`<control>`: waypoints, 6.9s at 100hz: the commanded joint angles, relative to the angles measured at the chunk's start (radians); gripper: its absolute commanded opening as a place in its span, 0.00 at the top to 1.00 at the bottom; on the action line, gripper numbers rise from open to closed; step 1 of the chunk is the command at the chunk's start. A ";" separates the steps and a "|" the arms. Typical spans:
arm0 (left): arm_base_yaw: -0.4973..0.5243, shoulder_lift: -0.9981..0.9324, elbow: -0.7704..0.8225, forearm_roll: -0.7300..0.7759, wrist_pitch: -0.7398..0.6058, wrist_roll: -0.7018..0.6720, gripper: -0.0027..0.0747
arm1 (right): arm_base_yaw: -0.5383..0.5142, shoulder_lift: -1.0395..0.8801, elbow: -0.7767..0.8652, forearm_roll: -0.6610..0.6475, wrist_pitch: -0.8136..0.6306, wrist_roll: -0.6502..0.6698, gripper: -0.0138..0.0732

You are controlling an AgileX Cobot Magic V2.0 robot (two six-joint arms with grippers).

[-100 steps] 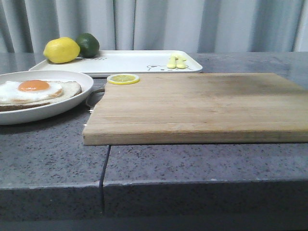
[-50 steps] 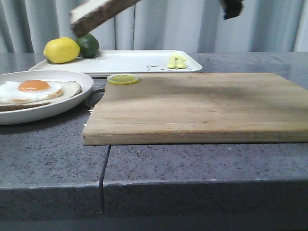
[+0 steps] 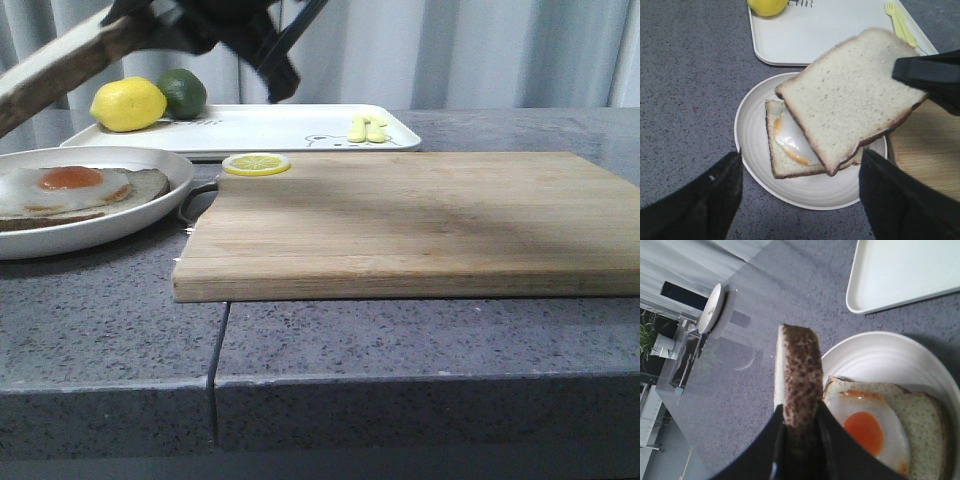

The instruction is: Place bread and move sandwich to tray

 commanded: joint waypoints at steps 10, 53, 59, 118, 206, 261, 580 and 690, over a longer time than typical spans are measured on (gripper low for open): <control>0.001 0.004 -0.036 -0.026 -0.058 -0.003 0.37 | 0.008 -0.005 -0.046 0.067 0.021 0.009 0.97; 0.001 0.004 -0.036 -0.026 -0.058 -0.003 0.37 | 0.008 0.044 -0.044 0.066 0.008 0.007 0.86; 0.001 0.004 -0.036 -0.026 -0.058 -0.003 0.37 | 0.008 0.044 -0.043 0.066 0.005 0.007 0.76; 0.001 0.004 -0.036 -0.026 -0.058 -0.003 0.37 | -0.013 0.039 -0.044 0.066 -0.057 -0.021 0.37; 0.001 0.004 -0.036 -0.026 -0.058 -0.003 0.37 | -0.371 -0.494 0.047 -0.916 0.114 0.300 0.37; 0.001 0.004 -0.036 -0.026 -0.058 -0.003 0.37 | -0.611 -1.042 0.510 -1.636 0.044 0.748 0.37; 0.001 0.298 0.025 0.221 -0.163 -0.274 0.45 | -0.610 -1.463 0.856 -1.808 0.001 0.819 0.37; 0.001 0.466 0.090 0.075 -0.296 -0.276 0.45 | -0.610 -1.463 0.856 -1.808 0.002 0.819 0.37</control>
